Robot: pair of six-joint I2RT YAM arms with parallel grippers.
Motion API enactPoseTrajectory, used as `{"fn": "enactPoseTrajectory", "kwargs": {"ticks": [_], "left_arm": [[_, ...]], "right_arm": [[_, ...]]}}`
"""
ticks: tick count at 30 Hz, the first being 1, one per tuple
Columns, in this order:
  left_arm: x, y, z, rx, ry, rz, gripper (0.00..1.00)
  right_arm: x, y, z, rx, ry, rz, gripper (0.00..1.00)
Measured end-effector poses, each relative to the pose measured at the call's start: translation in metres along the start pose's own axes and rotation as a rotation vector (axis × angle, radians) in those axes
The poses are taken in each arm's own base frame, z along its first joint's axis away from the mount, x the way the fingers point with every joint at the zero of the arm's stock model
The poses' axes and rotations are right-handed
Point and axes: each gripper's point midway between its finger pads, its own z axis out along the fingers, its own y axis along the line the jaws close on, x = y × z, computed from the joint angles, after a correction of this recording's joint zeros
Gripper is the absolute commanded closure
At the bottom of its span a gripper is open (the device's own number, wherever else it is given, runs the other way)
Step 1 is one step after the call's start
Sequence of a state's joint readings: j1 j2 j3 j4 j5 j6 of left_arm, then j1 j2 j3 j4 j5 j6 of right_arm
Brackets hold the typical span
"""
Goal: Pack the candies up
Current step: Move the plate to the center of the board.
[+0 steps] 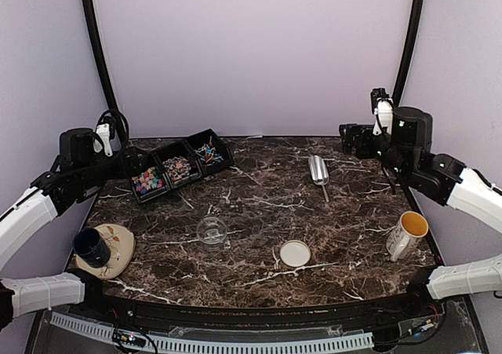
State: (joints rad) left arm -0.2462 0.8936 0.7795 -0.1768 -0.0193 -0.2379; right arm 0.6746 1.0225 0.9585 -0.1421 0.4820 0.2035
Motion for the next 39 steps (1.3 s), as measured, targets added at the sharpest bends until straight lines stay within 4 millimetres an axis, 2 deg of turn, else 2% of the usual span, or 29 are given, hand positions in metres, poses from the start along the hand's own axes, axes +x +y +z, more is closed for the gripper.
{"fn": "enactPoseTrajectory", "kwargs": {"ticks": [4,10,18,25,31,39], "left_arm": [[0.004,0.014,0.007,-0.060,0.017,-0.012,0.01],[0.007,0.038,0.013,-0.147,0.026,-0.055,0.01],[0.023,0.064,0.025,-0.266,0.107,-0.083,0.01],[0.023,0.083,0.039,-0.348,0.158,-0.133,0.01],[0.034,0.104,0.052,-0.407,0.202,-0.230,0.01],[0.032,0.107,0.096,-0.393,0.235,-0.333,0.06]], "right_arm": [[0.007,-0.008,0.002,0.047,-0.020,-0.008,0.02],[0.047,-0.015,0.013,0.083,0.026,-0.051,0.02],[0.081,-0.012,0.028,0.079,0.060,-0.066,0.02],[0.080,-0.013,0.029,0.087,0.041,-0.054,0.02],[0.078,-0.013,0.027,0.079,0.027,-0.019,0.02],[0.091,-0.017,0.021,0.077,0.035,0.016,0.02]]}}
